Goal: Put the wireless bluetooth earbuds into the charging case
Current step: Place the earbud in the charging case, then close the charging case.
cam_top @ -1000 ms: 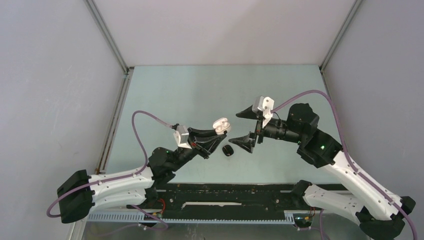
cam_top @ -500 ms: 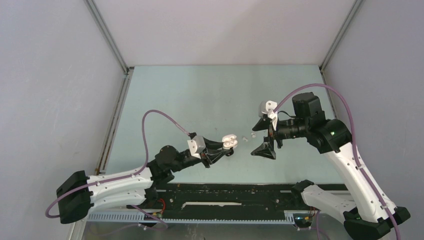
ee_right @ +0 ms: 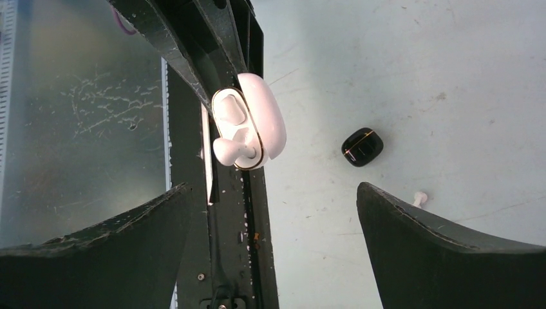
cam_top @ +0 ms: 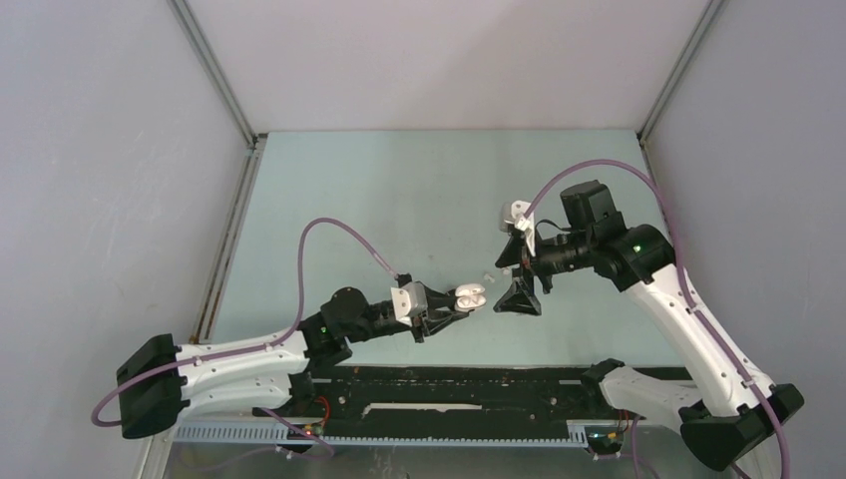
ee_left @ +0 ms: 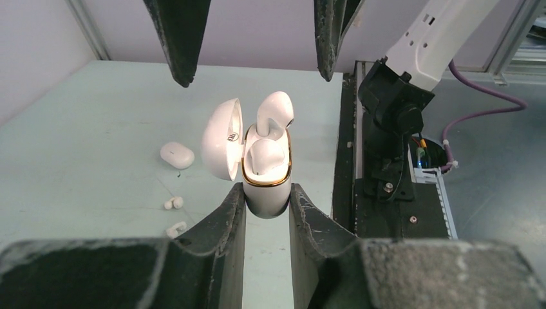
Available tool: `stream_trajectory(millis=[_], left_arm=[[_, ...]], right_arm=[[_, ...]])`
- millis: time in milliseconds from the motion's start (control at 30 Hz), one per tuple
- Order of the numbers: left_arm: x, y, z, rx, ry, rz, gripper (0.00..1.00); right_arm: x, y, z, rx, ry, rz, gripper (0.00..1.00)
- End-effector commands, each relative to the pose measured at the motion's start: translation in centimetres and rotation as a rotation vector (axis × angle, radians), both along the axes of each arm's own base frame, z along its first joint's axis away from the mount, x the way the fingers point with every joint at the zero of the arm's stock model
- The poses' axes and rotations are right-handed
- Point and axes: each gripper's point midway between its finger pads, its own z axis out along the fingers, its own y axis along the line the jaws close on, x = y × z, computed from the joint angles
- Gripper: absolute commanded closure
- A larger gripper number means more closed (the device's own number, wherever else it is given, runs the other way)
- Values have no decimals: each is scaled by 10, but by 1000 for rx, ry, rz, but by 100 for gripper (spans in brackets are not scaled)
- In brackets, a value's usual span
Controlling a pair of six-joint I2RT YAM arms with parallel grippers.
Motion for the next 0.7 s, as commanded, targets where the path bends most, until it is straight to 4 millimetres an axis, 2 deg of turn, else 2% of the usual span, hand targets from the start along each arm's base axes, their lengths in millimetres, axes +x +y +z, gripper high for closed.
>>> stream_trajectory(millis=[0,333,667], left_arm=[[-7,-5,23,-29,-57,-37,100],[-12,-6,21,-21,-59,-49,100],[-13,-6,23,-28,-63,-53,100]], right_arm=[[6,5,-2,-7,-34,16,1],[8,14,-14,-33,-5,44,1],[11,16,-16,-42,-4,39,1]])
